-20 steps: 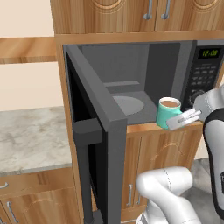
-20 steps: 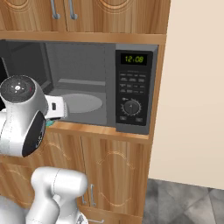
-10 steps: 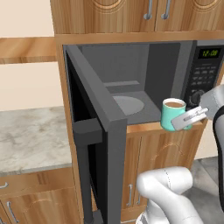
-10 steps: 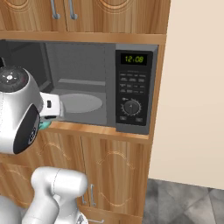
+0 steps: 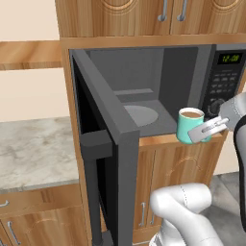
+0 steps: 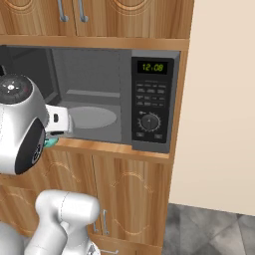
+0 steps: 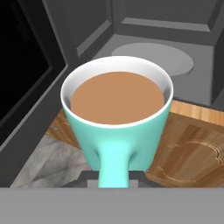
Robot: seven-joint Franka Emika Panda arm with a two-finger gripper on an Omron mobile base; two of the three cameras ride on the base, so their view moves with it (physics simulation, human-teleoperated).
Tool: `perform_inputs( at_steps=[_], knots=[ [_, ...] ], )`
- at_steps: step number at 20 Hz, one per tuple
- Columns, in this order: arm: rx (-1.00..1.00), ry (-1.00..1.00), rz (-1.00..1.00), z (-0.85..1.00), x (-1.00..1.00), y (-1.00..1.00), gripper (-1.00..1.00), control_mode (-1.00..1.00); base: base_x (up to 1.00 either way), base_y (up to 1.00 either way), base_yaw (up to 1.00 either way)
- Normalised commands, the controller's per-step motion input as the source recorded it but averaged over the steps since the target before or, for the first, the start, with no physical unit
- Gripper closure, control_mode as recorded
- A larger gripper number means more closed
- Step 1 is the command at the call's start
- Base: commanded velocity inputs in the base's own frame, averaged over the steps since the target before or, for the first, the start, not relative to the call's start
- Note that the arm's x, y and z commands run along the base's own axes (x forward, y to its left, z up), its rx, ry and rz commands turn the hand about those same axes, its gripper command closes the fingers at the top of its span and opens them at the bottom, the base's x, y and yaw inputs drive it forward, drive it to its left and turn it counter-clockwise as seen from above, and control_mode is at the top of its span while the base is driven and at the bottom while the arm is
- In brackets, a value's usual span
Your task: Pick the cup of tea, navigate to the dining table, and place it on the saucer.
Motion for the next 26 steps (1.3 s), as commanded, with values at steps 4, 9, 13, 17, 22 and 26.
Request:
perform_inputs(
  at_steps=[4, 9, 13, 17, 22, 26],
  knots=[
    [0.0, 0.0, 0.0, 0.0, 0.0, 0.0, 1.0, 1.0, -0.66, -0.08, 0.0],
    [0.0, 0.0, 0.0, 0.0, 0.0, 0.0, 1.0, 1.0, -0.89, -0.32, -0.02],
    [0.0, 0.0, 0.0, 0.0, 0.0, 0.0, 1.0, 1.0, -0.67, -0.22, -0.13],
    [0.0, 0.0, 0.0, 0.0, 0.0, 0.0, 1.0, 1.0, -0.22, -0.28, -0.2],
    [0.0, 0.0, 0.0, 0.0, 0.0, 0.0, 1.0, 1.0, -0.05, -0.34, -0.04],
    [0.0, 0.0, 0.0, 0.0, 0.0, 0.0, 1.0, 1.0, 0.0, -0.18, -0.61]
  ],
)
